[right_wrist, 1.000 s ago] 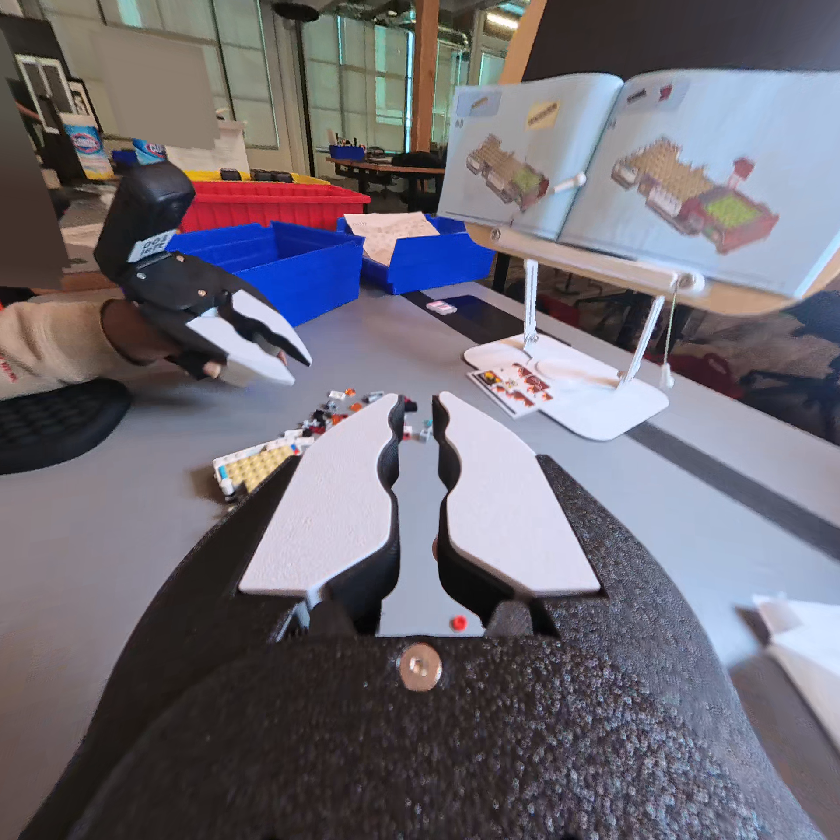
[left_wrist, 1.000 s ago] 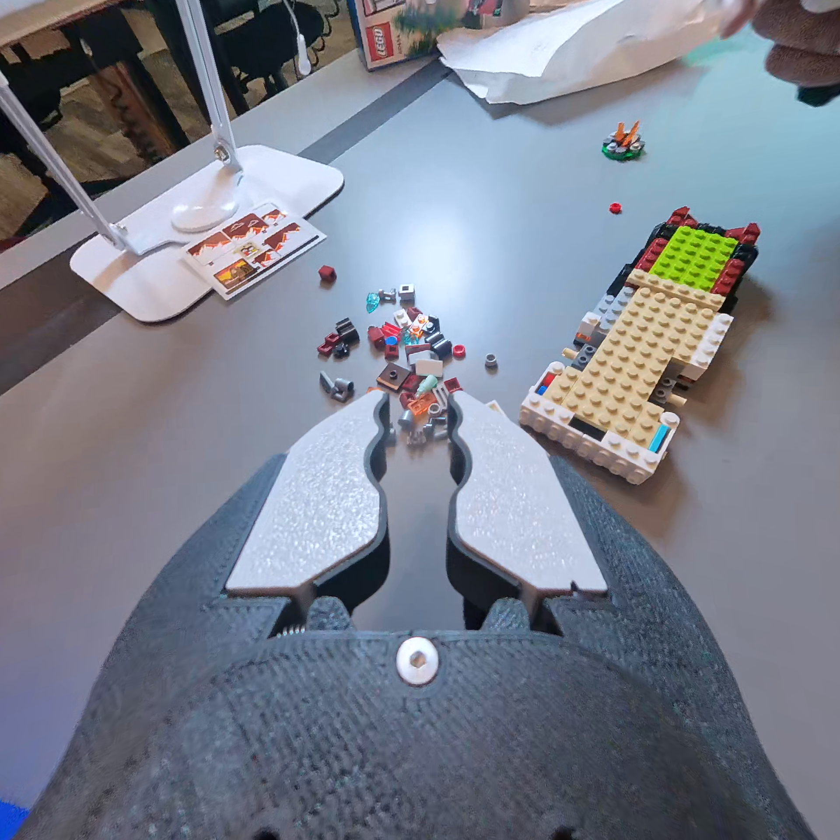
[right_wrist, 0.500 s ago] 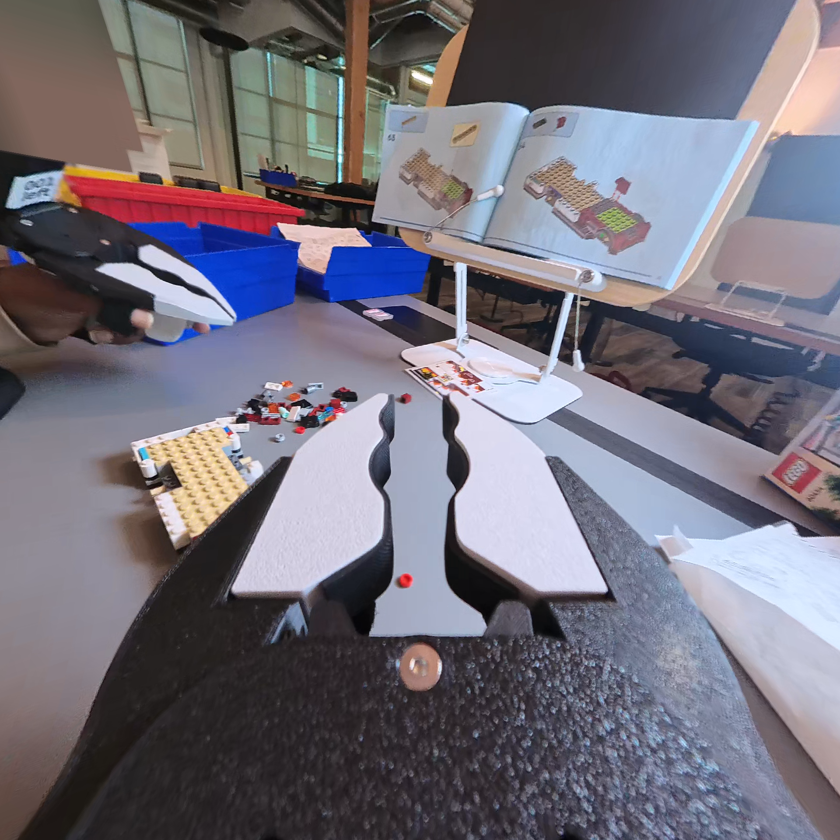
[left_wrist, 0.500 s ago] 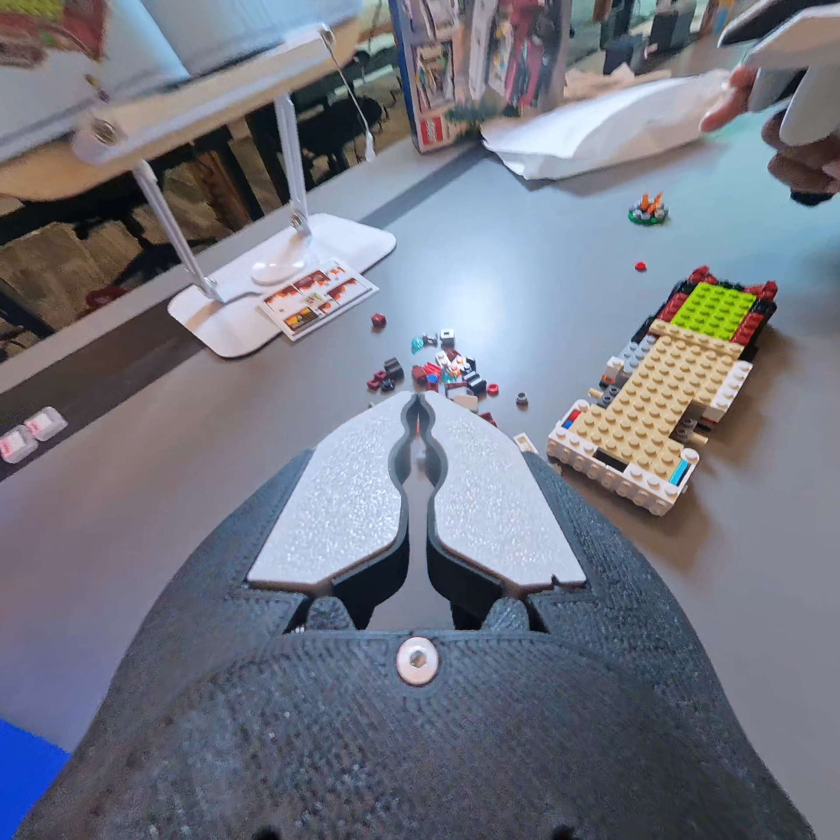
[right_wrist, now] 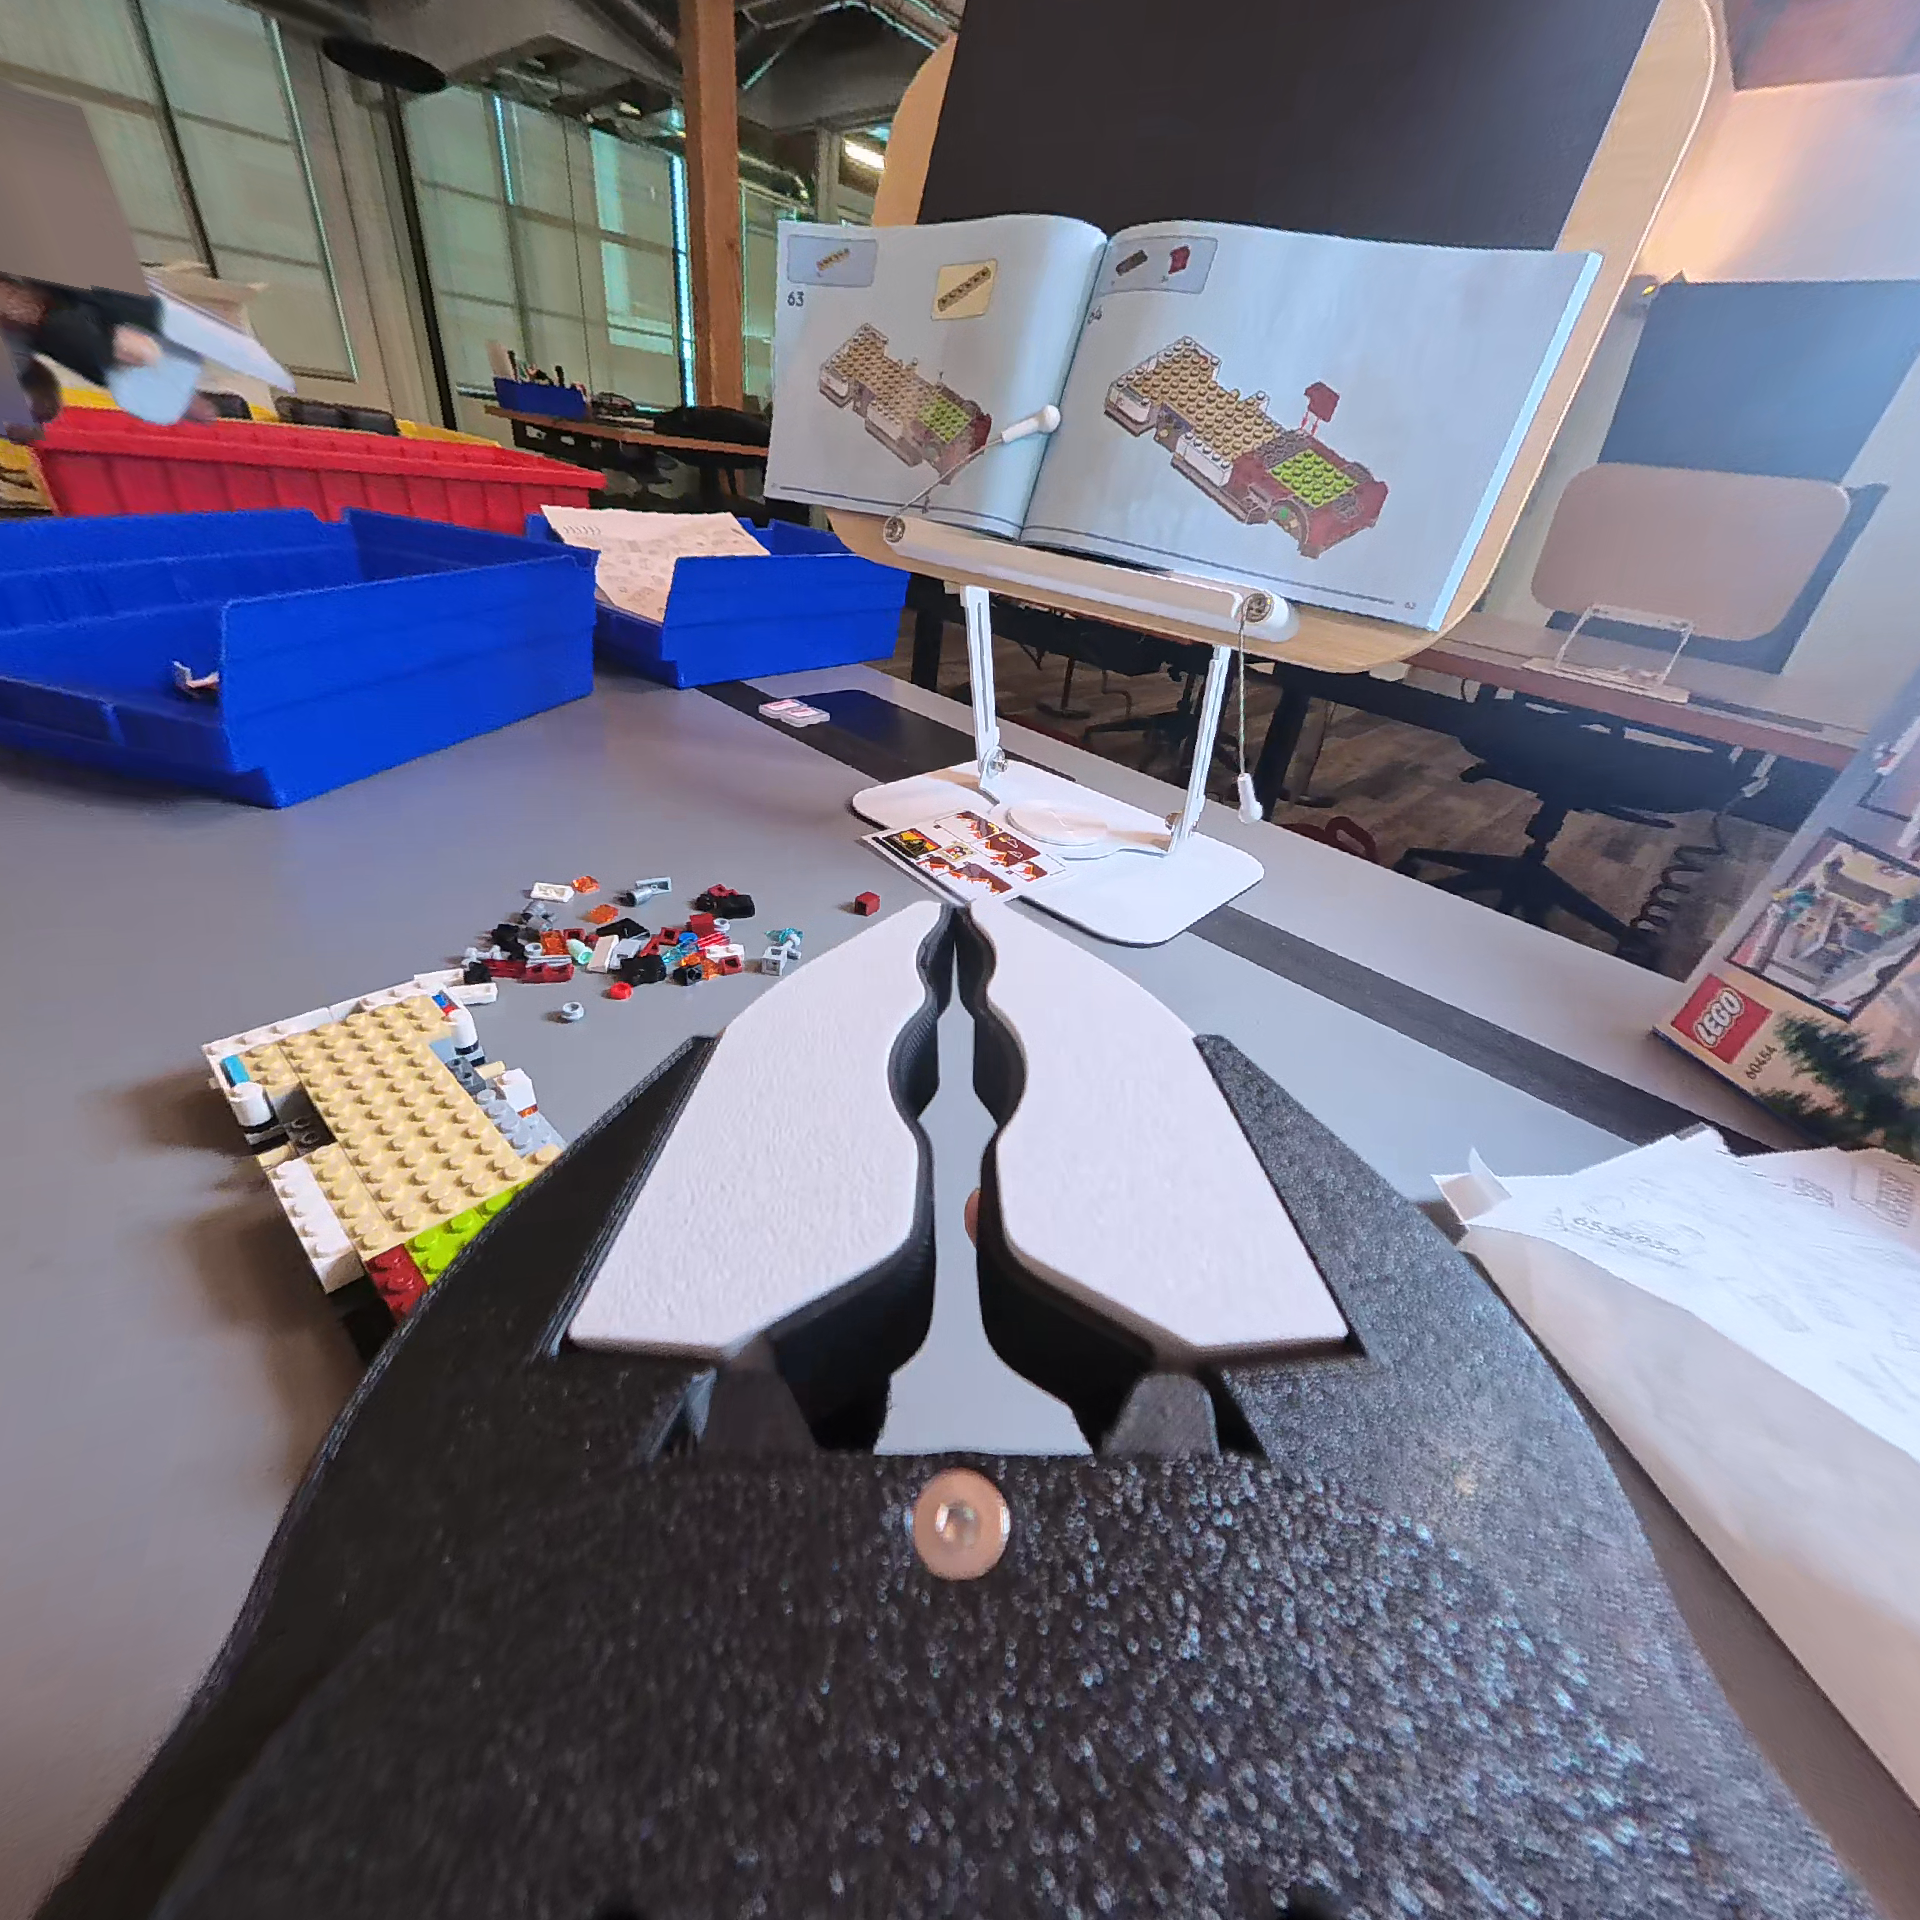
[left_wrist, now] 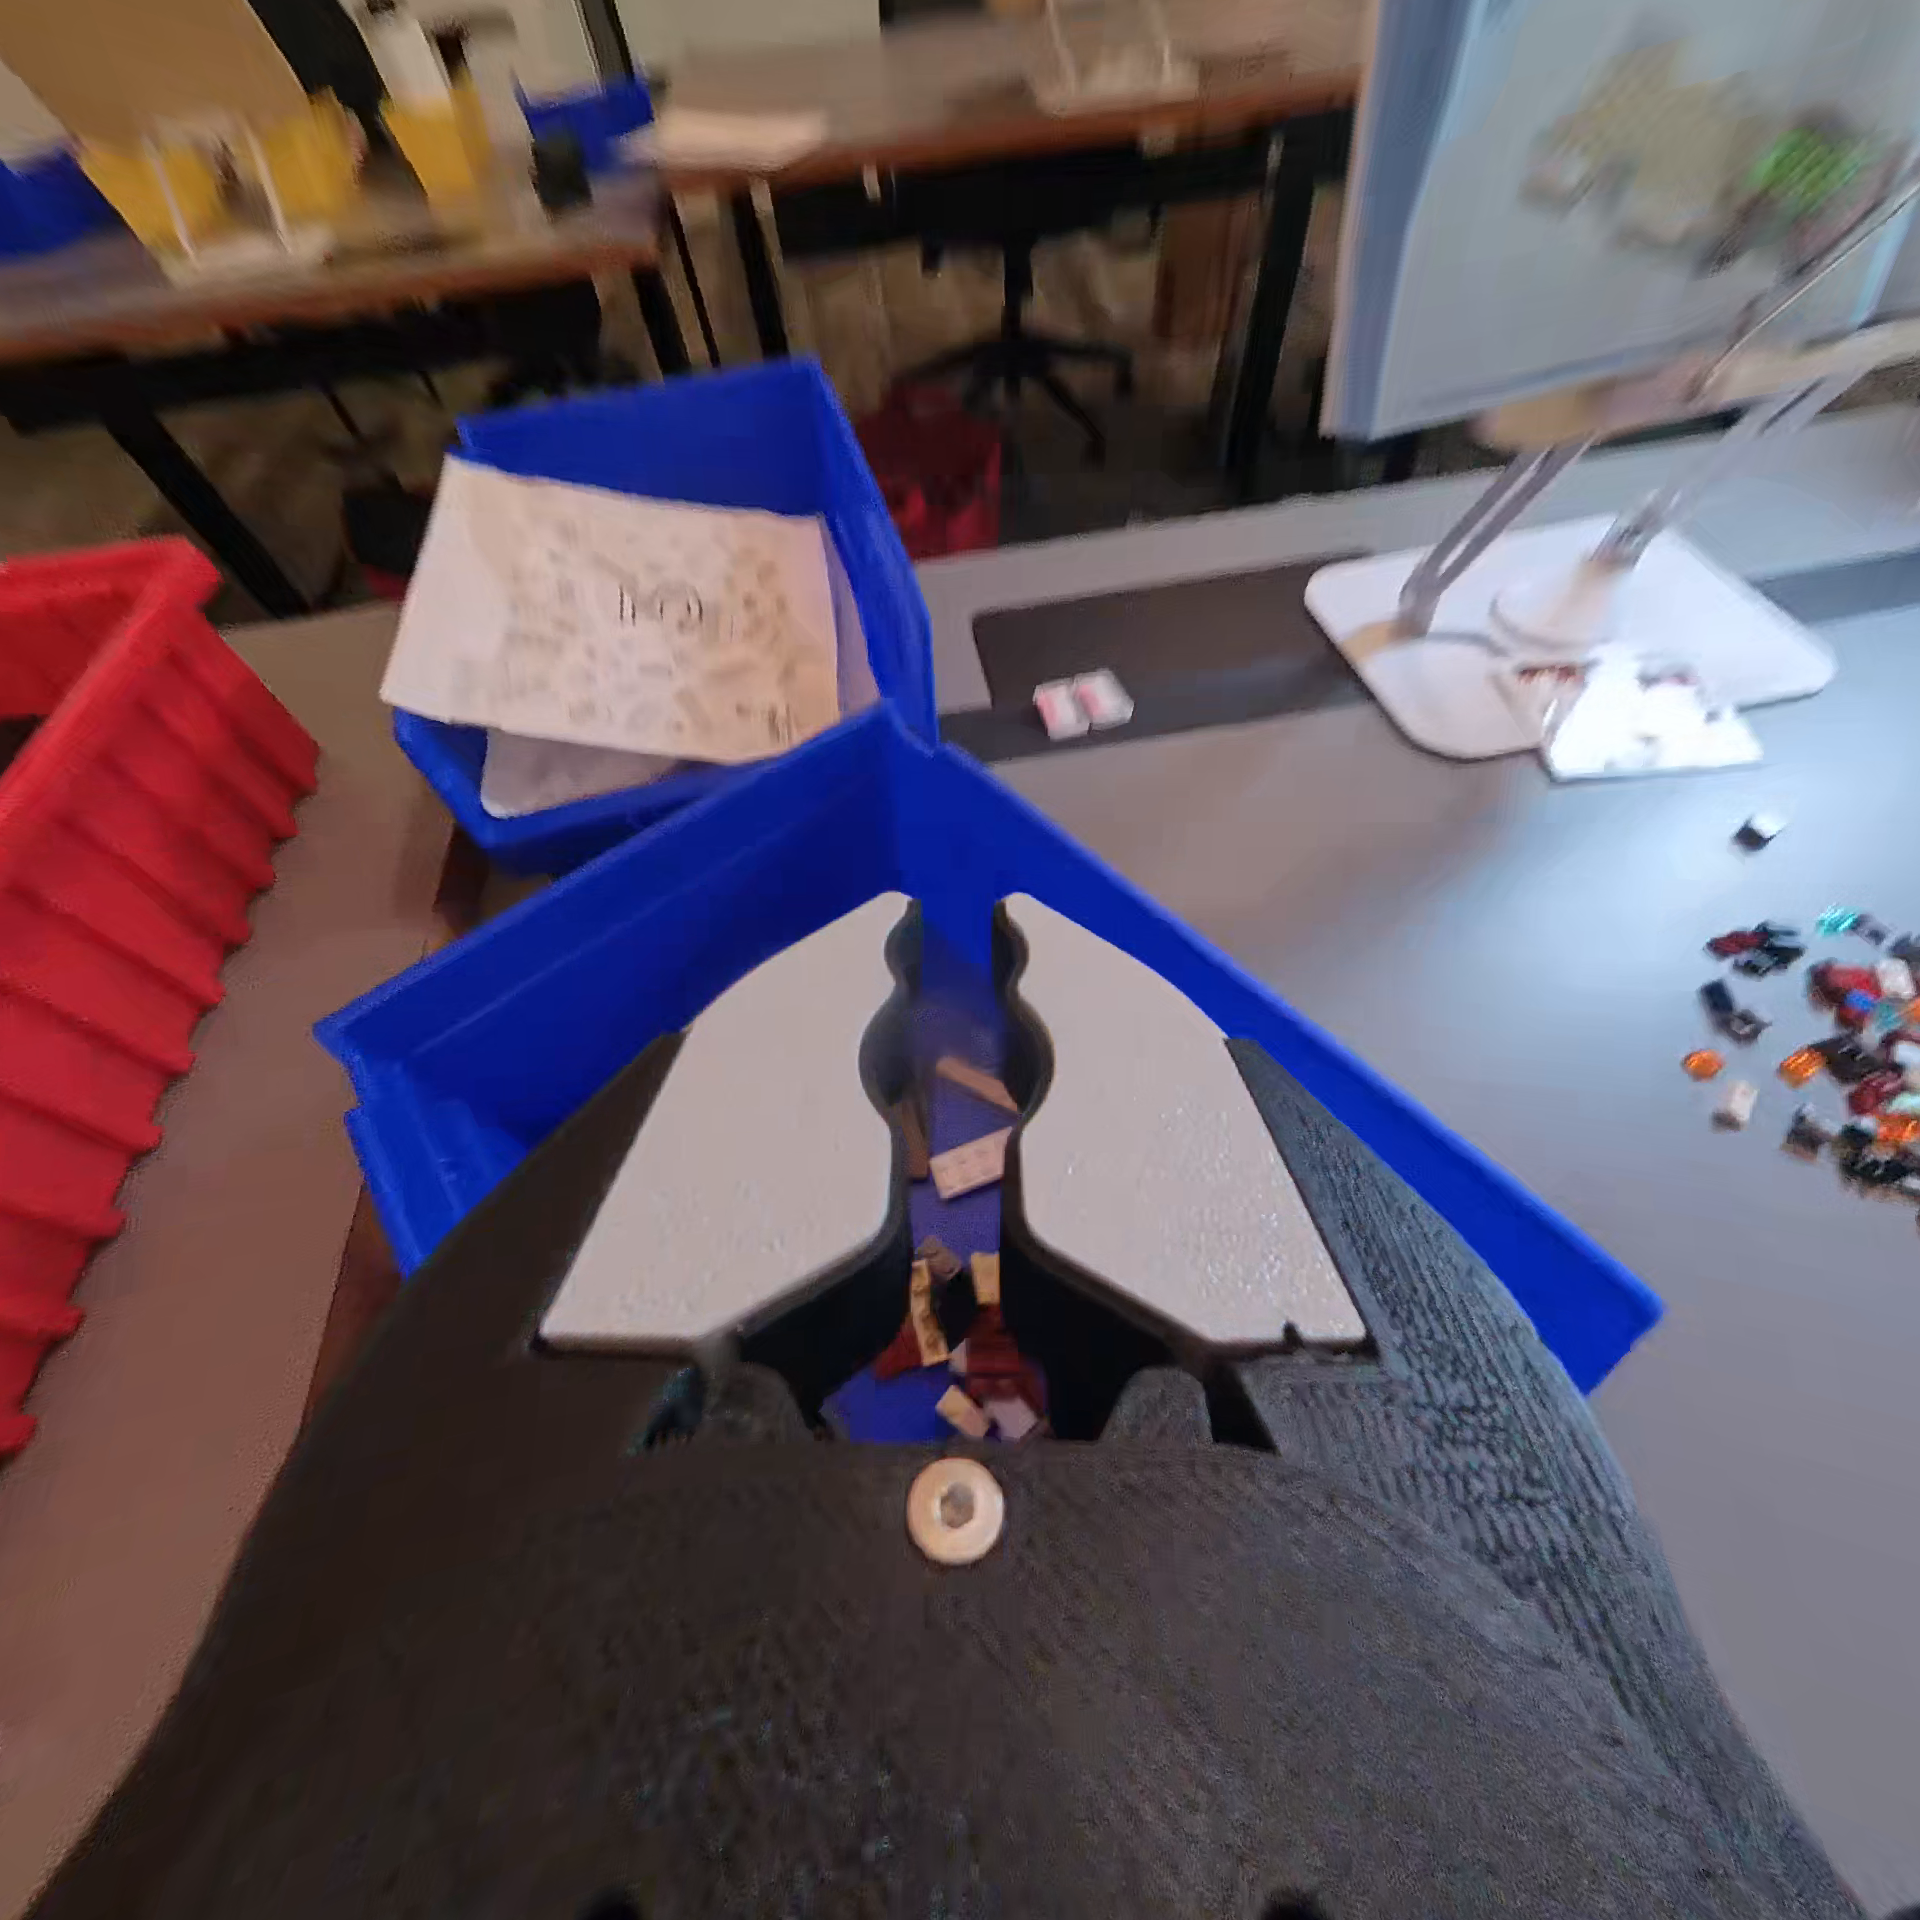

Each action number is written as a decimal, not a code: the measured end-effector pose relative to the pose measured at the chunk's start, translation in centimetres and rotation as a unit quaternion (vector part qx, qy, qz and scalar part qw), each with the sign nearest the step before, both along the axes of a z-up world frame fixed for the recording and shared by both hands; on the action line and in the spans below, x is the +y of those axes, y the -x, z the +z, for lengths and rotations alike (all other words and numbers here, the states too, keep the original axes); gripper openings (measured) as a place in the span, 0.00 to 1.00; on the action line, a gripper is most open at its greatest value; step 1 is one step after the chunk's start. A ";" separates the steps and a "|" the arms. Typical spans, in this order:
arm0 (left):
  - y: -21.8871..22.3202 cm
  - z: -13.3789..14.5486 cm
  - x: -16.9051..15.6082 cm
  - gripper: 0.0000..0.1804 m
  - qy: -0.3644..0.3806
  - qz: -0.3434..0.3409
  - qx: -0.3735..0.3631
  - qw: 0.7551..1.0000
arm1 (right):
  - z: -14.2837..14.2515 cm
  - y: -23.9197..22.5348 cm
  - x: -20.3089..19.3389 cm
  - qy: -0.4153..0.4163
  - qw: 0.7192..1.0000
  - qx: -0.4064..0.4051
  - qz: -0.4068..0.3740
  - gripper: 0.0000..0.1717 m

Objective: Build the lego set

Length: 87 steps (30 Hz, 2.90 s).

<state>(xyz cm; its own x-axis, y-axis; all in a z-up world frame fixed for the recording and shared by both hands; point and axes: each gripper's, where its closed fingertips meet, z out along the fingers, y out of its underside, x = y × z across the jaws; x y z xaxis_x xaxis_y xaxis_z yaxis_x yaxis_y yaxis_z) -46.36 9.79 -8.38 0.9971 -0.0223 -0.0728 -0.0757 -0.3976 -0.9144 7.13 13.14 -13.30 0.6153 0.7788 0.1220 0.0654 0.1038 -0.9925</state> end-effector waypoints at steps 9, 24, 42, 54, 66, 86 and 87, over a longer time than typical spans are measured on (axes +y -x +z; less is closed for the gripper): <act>3.8 -12.9 6.0 0.14 0.297 -0.020 -0.013 0.954 | -1.3 0.8 -0.1 0.007 0.999 -0.032 0.009 0.00; 4.8 -18.0 6.1 0.16 0.405 0.019 -0.040 0.913 | -1.8 0.5 -0.1 0.027 0.999 -0.031 0.020 0.00; -0.4 -11.6 7.9 0.10 0.202 -0.161 -0.209 0.943 | -2.2 0.9 -0.4 0.027 0.998 -0.043 0.030 0.00; -3.9 -3.8 5.6 0.10 0.015 -0.351 -0.418 0.838 | -2.5 1.1 -0.6 0.032 0.998 -0.049 0.037 0.00; 0.5 -12.3 5.5 0.20 0.246 -0.120 -0.199 0.941 | -3.2 1.3 -0.3 0.044 0.997 -0.057 0.040 0.00; 0.6 -16.0 4.5 0.17 0.356 -0.136 0.053 0.923 | -4.0 2.0 -0.2 0.033 0.995 -0.091 0.027 0.00; -0.1 -16.1 4.8 0.17 0.350 -0.151 0.048 0.923 | -4.0 2.0 -0.2 0.032 0.995 -0.092 0.028 0.00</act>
<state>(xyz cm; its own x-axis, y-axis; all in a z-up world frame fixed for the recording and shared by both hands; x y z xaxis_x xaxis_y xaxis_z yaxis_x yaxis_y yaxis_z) -46.29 14.58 -24.45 0.9271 -0.3741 -0.0225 -0.3475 -0.8357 -0.4253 5.15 12.94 -17.34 0.5433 0.8208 0.1764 0.2418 0.0483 -0.9691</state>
